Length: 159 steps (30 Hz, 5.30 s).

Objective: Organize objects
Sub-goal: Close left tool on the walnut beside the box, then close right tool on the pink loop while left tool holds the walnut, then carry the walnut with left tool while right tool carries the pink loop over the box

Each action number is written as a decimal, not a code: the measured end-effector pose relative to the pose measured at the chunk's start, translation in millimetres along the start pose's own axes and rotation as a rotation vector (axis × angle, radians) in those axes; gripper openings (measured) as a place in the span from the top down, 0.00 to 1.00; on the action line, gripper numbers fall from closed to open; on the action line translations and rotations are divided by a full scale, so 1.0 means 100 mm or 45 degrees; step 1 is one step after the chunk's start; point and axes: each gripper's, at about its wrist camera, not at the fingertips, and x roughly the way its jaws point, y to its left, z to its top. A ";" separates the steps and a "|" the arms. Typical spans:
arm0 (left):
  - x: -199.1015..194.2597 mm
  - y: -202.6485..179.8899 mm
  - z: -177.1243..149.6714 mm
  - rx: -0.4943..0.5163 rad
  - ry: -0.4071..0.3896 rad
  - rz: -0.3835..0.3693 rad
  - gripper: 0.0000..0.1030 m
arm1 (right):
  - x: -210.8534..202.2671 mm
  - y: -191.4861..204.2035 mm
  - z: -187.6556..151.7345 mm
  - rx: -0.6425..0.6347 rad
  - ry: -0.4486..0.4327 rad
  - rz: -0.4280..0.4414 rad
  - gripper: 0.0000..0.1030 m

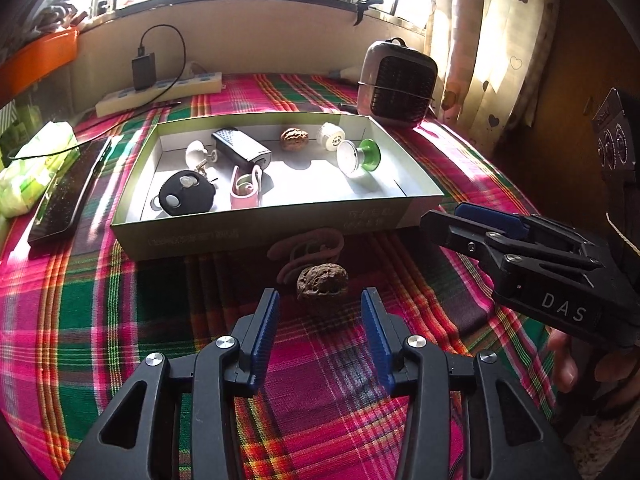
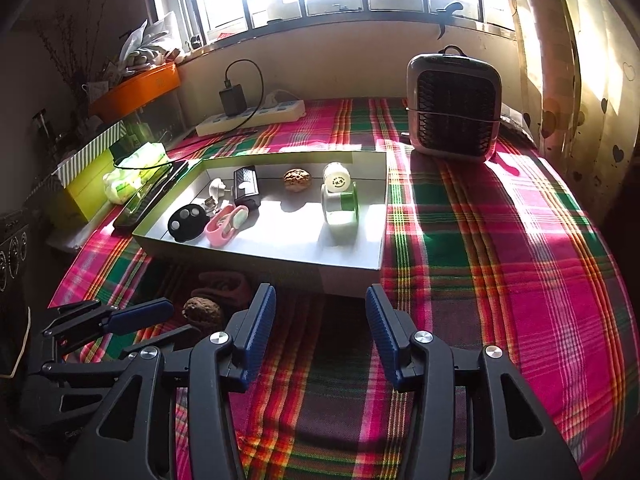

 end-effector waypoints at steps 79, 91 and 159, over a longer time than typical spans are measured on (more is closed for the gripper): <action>-0.14 0.92 -0.14 -0.270 -0.038 0.078 0.72 | 0.57 0.69 0.03 -0.384 0.223 0.478 0.53; -0.14 0.92 -0.14 -0.272 -0.038 0.077 0.72 | 0.61 0.85 0.02 -0.419 0.220 0.383 0.53; -0.26 0.83 -0.03 -0.206 -0.069 0.098 0.73 | 0.39 0.92 0.09 -0.381 0.127 0.212 0.76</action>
